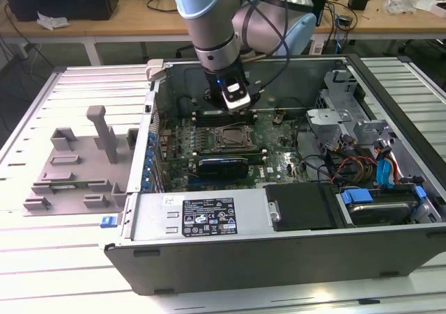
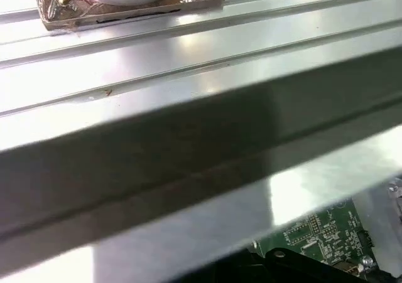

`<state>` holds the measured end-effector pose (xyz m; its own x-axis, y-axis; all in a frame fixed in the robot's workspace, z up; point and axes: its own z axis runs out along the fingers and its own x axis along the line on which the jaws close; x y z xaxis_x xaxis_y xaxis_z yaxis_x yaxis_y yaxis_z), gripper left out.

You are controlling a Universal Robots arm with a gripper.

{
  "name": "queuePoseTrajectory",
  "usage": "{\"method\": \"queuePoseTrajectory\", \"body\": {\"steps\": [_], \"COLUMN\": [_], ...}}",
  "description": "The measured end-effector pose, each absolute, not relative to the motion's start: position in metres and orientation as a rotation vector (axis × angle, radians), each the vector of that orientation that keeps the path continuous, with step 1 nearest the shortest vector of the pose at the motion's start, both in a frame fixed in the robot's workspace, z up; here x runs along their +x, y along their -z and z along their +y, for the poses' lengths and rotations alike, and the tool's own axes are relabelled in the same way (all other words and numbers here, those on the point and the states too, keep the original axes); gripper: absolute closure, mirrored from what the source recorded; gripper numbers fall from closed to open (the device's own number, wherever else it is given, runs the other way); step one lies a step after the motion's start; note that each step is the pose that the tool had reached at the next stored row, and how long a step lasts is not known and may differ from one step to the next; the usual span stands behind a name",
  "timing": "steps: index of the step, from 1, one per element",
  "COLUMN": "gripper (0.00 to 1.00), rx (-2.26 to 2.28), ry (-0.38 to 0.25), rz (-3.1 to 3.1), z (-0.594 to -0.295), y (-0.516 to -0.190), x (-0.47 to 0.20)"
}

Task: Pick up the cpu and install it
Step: 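Install the first cpu locking lever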

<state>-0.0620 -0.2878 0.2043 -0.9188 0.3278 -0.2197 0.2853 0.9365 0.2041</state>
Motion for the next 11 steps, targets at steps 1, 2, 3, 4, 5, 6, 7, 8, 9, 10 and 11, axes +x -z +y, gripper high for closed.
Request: {"method": "queuePoseTrajectory", "body": {"steps": [1,2,3,4,5,6,7,8,9,10,11], "gripper": [0.89,0.89,0.89,0.89,0.89,0.89,0.89,0.89,0.89,0.89,0.89], "rx": [0.457,0.457,0.457,0.457,0.456,0.456,0.456,0.456,0.456,0.456,0.456], "ry": [-0.246,-0.246,-0.246,-0.246,-0.246,-0.246,-0.246,-0.246,-0.246,-0.246,-0.246], "rz": [2.838,2.838,2.838,2.838,2.838,2.838,2.838,2.838,2.838,2.838,2.838], "z": [-0.2871,-0.287,-0.287,-0.287,-0.2871,-0.2871,-0.2871,-0.2871,-0.2871,-0.2871,-0.2871], "y": [-0.2041,-0.204,-0.204,-0.204,-0.204,-0.2041,-0.204,-0.204,-0.204,-0.204,-0.2042], "x": [-0.0638,-0.0643,-0.0649,-0.0658,-0.0658,-0.0659,-0.066,-0.066,-0.066,-0.066,-0.066]}}
